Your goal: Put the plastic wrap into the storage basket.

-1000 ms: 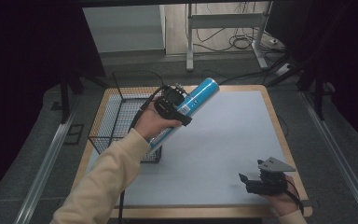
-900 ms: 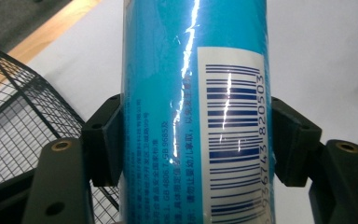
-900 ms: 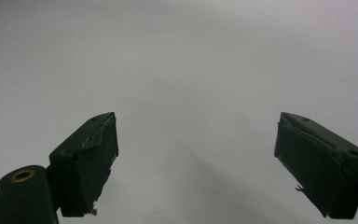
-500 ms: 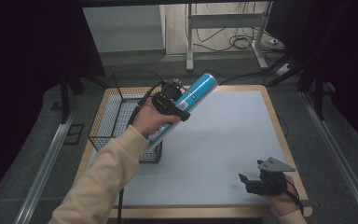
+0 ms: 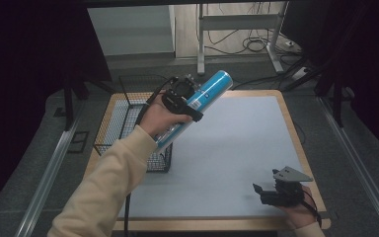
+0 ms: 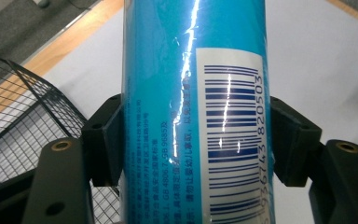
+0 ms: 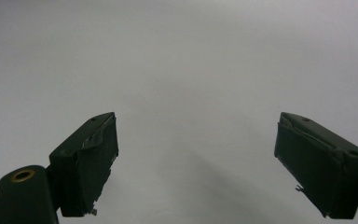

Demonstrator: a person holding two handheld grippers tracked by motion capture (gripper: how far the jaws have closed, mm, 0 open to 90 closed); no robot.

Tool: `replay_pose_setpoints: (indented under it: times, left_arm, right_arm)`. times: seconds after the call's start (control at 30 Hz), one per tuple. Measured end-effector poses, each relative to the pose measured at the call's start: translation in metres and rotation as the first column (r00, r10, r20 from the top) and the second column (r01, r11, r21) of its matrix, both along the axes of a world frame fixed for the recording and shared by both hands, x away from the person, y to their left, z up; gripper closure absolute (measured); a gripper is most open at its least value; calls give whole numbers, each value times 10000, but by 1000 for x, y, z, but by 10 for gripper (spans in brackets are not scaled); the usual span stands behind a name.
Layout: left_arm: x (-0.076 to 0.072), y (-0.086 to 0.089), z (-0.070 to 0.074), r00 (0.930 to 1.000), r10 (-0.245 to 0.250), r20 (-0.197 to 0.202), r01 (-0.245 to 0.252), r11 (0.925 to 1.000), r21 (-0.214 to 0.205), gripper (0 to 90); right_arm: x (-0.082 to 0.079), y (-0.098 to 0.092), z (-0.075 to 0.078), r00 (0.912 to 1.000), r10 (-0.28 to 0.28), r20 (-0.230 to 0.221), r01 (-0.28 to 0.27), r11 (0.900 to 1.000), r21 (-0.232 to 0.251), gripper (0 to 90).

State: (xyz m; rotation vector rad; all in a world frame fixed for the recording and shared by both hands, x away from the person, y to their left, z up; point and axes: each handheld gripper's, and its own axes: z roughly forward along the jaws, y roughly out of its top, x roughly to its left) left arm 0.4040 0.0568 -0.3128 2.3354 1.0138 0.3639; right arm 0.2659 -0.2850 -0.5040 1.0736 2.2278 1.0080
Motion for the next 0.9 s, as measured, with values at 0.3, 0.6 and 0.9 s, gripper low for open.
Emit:
replay_pose_setpoints:
  times: [0.3, 0.6, 0.9]
  left_arm:
    - [14, 8, 13, 9993, 261, 277, -267, 9994, 215, 316]
    - [41, 20, 12, 9965, 750, 365, -767, 9960, 466, 316]
    - [62, 33, -6, 9927, 1206, 58, -1207, 9901, 710, 316]
  right_arm:
    - [0, 0, 0, 10000, -16, -22, 16, 10000, 1, 135]
    - [1, -2, -1, 9999, -134, 14, 134, 9999, 4, 136]
    - [2, -4, -2, 9999, -169, -7, 169, 9999, -20, 137]
